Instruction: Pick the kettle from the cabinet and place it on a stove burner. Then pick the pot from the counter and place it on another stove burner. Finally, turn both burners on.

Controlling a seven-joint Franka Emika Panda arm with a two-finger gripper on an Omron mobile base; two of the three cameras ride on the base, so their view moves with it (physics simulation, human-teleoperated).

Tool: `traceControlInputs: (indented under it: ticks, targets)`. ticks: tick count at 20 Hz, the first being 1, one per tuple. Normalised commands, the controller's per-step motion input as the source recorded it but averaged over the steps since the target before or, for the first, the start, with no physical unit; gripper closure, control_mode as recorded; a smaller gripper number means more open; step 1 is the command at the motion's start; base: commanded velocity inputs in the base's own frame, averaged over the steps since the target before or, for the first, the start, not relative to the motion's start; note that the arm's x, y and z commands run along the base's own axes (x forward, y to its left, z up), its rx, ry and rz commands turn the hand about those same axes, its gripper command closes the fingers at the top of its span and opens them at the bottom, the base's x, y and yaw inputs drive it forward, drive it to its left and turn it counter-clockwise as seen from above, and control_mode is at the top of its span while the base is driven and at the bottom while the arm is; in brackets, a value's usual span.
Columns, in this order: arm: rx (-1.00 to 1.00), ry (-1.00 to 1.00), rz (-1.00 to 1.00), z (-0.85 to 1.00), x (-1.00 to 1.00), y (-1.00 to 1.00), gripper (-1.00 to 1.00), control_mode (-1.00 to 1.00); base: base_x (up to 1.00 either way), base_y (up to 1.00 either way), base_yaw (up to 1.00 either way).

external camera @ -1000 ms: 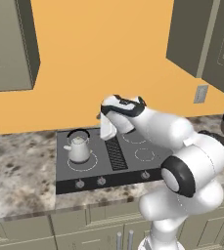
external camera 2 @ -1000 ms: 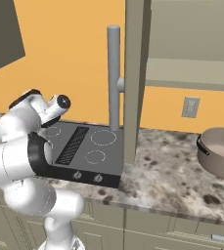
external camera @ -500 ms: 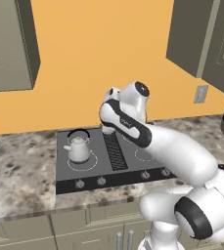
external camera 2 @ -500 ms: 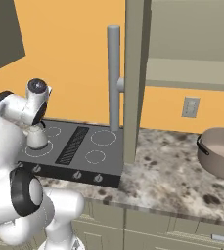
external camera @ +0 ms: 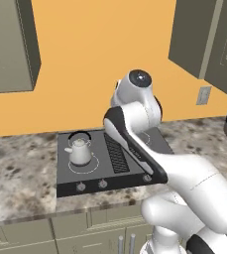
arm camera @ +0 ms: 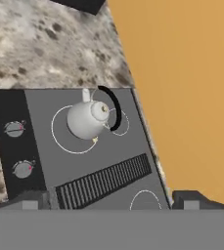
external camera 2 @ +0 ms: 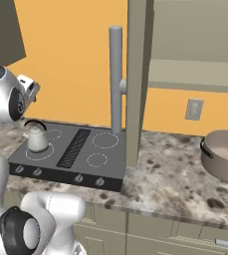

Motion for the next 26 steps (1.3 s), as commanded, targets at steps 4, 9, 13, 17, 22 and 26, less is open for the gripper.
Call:
traceControlInputs:
  ticks: [4,9,13,17,22,26]
  targets:
    - [0.0,0.19,-0.44,0.48,-0.9,-0.48,-1.0,-1.0,0.0,0.0,0.0]
    - [0.04,0.21,-0.49,0.19,-0.85,-0.4,-1.0,-1.0,0.0,0.0,0.0]
    - [0.18,0.14,-0.42,0.0,-0.7,-0.18,-1.0,-1.0,0.0,0.0,0.0]
    - [0.32,0.09,-0.3,0.0,-0.32,-0.08,-1.0,-1.0,0.0,0.0,0.0]
    - [0.21,0.01,-0.2,0.0,-0.22,-0.16,-1.0,-1.0,0.0,0.0,0.0]
    - [0.04,0.0,-0.15,0.0,-0.13,0.0,-1.0,-1.0,0.0,0.0,0.0]
